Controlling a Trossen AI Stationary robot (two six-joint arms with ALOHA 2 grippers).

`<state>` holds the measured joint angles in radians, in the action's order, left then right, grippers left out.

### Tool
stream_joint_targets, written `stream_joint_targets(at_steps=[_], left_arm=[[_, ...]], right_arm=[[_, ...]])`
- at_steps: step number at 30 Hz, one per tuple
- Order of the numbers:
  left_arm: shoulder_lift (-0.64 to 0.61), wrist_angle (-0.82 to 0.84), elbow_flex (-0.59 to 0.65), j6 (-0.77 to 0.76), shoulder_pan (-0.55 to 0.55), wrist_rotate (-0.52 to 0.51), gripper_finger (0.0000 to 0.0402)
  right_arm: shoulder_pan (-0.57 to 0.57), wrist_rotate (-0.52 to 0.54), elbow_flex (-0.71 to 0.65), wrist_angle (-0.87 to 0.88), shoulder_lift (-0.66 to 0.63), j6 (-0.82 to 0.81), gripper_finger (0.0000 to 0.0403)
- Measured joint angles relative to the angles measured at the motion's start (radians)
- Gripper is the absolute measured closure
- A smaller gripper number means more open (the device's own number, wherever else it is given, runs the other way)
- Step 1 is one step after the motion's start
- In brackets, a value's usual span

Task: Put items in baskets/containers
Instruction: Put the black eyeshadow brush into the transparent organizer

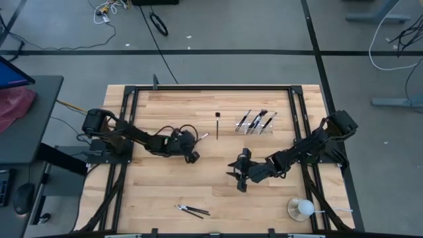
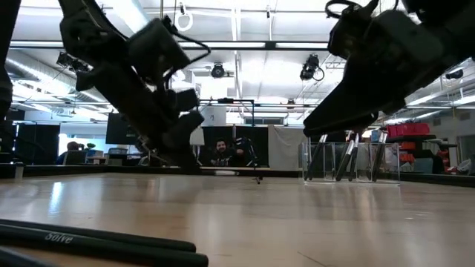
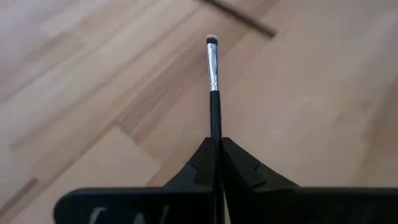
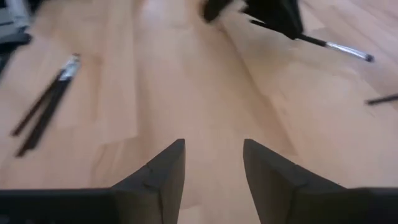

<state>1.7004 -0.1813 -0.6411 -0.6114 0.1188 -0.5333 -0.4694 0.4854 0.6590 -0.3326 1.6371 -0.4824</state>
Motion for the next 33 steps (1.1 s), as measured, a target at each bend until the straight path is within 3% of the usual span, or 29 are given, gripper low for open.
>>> stream_joint_targets(at_steps=[7,16,23,33], left_arm=[[-0.008,-0.138,-0.002,0.051,0.093,-0.029,0.0386],[-0.006,-0.519,-0.004,0.275,0.217,-0.036,0.0385],[-0.005,-0.668,-0.005,0.338,0.261,-0.002,0.0389],[-0.004,-0.736,-0.006,0.363,0.261,0.009,0.039]], right_arm=[[0.027,0.015,-0.058,-0.055,0.0,-0.006,0.0239],[-0.008,0.046,-0.276,-0.408,0.0,0.001,0.0239],[-0.041,0.045,-0.327,-0.562,0.0,-0.018,0.0236],[-0.023,0.056,-0.324,-0.787,0.0,0.114,0.0156]])
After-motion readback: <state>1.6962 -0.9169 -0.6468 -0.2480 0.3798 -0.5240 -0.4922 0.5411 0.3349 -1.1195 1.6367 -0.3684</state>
